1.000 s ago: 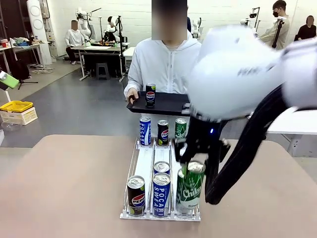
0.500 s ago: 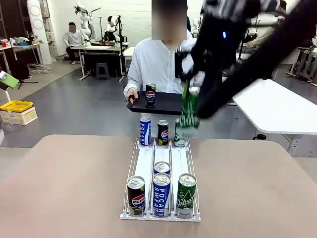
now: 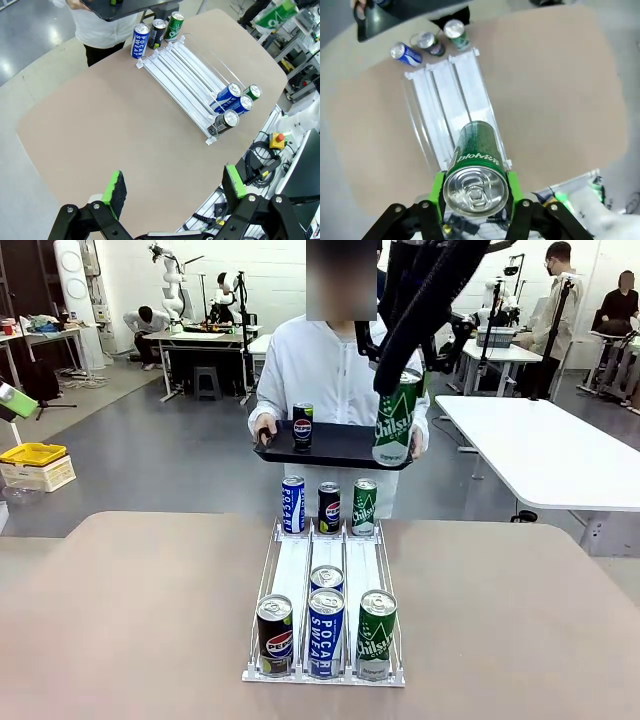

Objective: Retrieve and hand over the desired beverage to the person.
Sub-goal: Pick up another can of the same type that the person held from the Automatic Can Dispenser.

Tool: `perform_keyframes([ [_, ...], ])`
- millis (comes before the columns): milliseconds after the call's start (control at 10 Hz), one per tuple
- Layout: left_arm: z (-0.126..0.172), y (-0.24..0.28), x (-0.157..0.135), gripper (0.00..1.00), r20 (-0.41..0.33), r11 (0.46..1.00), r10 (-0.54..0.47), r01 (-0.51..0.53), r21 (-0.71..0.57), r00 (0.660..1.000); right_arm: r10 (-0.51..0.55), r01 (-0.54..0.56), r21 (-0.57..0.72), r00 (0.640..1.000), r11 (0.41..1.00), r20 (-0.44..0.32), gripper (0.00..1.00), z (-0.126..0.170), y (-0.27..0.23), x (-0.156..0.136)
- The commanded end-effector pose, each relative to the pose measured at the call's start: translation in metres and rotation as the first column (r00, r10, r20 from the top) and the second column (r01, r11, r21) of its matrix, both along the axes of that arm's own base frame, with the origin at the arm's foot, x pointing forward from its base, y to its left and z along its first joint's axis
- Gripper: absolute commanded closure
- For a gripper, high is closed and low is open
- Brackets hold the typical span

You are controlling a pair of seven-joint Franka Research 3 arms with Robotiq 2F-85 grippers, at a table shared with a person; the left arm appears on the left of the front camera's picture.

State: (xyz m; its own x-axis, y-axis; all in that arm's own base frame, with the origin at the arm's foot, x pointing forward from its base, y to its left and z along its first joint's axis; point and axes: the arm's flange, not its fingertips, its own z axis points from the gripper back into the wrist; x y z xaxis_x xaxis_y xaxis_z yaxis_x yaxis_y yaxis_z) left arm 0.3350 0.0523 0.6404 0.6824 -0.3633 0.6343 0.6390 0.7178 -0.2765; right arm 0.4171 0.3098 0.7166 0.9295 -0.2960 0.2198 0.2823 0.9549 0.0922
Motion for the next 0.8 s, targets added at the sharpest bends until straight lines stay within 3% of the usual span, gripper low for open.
perform_keyframes([
  [0, 0.0, 0.0, 0.001, 0.0, 0.013, 1.0, -0.008, 0.009, -0.011, 1.0, 0.064, -0.062, 0.051, 0.997, 0.997, -0.047, 1.0, 0.027, 0.009, 0.025],
  [100, 0.0, 0.0, 0.001, 0.0, 0.013, 1.0, -0.008, 0.009, -0.011, 1.0, 0.105, -0.096, 0.098, 0.991, 0.991, -0.089, 1.0, 0.027, -0.001, 0.04],
  [200, 0.0, 0.0, 0.001, 0.0, 0.013, 1.0, -0.008, 0.009, -0.011, 1.0, 0.021, -0.021, 0.025, 1.0, 0.999, -0.021, 1.0, 0.003, 0.003, 0.018],
  [700, 0.0, 0.0, 0.001, 0.0, 0.013, 1.0, -0.008, 0.009, -0.011, 1.0, 0.021, -0.021, 0.025, 1.0, 0.999, -0.021, 1.0, 0.003, 0.003, 0.018],
])
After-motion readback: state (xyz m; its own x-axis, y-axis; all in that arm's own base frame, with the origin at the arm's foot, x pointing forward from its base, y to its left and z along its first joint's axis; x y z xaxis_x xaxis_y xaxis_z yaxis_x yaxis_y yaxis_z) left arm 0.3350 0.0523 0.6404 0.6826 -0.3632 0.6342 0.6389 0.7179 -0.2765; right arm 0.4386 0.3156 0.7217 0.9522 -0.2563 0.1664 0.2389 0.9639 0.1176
